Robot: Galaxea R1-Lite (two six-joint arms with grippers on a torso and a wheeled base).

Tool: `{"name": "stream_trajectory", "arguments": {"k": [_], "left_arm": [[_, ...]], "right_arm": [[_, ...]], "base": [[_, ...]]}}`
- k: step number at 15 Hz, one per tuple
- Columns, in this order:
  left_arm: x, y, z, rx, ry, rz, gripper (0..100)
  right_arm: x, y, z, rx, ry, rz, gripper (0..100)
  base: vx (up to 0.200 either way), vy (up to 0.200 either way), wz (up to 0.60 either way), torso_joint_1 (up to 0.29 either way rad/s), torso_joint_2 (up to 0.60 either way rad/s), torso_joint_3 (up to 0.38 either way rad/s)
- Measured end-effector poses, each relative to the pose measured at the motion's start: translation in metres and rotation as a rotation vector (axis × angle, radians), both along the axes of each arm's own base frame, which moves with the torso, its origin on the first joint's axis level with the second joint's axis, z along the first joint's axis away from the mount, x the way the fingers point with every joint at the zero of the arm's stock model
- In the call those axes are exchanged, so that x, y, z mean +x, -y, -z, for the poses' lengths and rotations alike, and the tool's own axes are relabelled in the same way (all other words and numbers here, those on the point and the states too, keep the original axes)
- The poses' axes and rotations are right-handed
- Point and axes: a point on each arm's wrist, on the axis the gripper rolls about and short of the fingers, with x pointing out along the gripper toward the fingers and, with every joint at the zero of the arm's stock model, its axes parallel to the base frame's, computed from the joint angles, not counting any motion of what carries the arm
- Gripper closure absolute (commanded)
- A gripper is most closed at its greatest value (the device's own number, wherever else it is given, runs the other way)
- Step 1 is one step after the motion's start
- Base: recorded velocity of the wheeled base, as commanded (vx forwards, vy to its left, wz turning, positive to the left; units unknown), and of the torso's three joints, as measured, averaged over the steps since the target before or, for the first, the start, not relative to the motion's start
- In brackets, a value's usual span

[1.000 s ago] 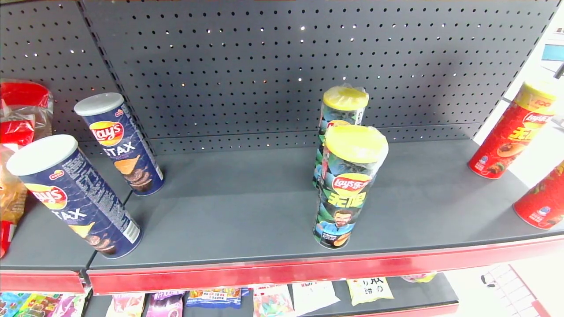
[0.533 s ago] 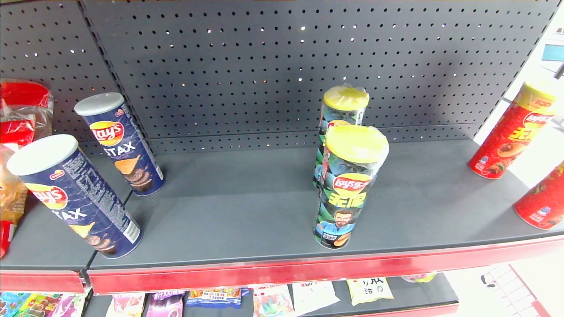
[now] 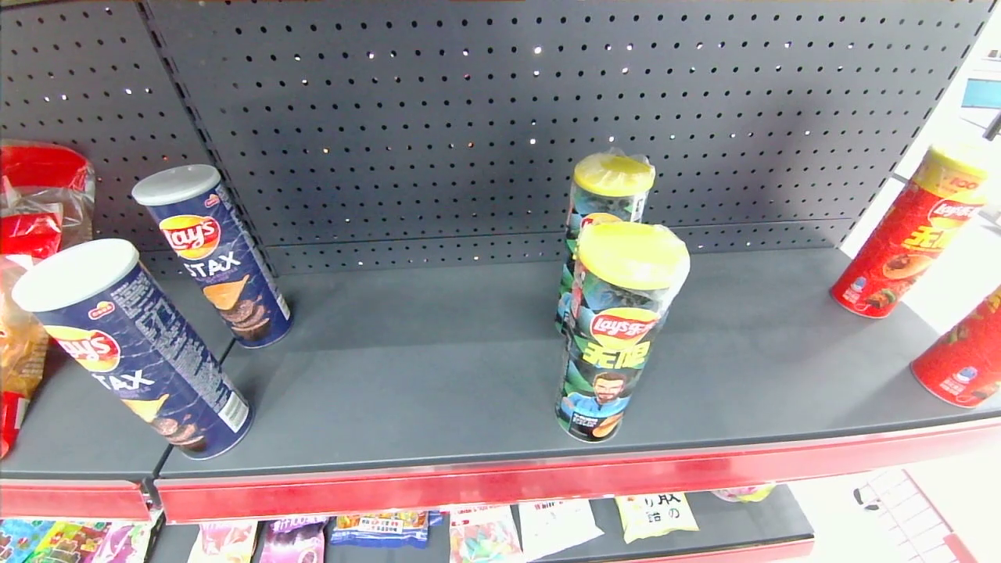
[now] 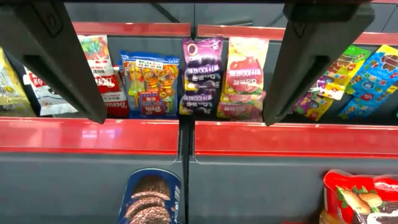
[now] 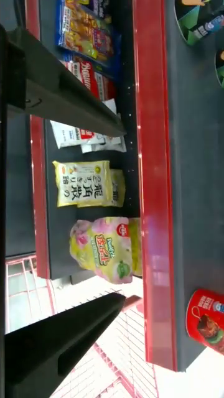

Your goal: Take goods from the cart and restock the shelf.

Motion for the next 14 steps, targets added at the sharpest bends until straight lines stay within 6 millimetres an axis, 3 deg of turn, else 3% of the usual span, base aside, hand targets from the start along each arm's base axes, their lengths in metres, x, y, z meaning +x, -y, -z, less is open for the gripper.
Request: {"name": "stream_trajectory", "arguments": {"k": [5,14], "left_arm": [[0.0001,0.0,0.0,-0.001,-0.001,0.0,0],[0.0001,0.0,-0.0001,0.0,0.0,-0.001,0]], "right_arm": [[-0.0006,0.0,0.0002,0.001,0.008,0.003,0],[-0.0008,0.0001,0.0002,0.004,0.01,0.003,0]], "base": [[-0.2,0.0,0.0,0.007,0.0,0.001],[0.0,0.0,0.07,0.001,0.0,0.0]]}}
